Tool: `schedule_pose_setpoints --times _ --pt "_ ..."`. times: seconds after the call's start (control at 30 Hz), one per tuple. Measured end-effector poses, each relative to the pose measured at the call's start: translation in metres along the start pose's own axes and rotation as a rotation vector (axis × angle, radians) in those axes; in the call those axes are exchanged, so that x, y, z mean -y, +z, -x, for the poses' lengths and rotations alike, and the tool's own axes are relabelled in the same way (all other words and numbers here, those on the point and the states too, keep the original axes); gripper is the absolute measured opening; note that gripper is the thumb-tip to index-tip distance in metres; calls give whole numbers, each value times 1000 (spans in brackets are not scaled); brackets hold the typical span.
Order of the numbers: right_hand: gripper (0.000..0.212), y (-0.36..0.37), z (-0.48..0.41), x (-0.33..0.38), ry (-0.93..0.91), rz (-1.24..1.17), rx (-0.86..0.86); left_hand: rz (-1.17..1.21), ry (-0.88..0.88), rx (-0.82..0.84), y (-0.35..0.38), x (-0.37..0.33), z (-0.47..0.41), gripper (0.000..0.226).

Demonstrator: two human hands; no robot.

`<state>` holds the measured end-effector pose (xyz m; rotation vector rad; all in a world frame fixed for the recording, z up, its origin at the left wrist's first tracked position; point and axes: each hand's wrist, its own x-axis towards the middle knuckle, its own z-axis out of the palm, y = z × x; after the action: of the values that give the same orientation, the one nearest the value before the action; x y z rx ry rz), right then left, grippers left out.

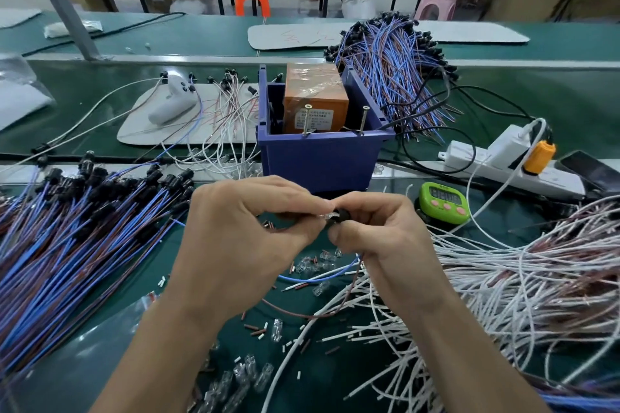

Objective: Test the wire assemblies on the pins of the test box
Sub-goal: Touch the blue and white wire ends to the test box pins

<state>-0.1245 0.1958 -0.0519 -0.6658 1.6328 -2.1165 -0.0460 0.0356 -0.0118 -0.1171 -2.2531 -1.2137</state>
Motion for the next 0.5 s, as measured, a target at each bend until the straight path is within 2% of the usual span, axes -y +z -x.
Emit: schedule_pose_setpoints --times 0.2,0.5 --pt "21 0 1 2 9 -2 -16 0 -31 10 -1 1 -1 28" --pt "23 -1 4 3 -19 223 35 46 -124 69 -2 4 -2 33"
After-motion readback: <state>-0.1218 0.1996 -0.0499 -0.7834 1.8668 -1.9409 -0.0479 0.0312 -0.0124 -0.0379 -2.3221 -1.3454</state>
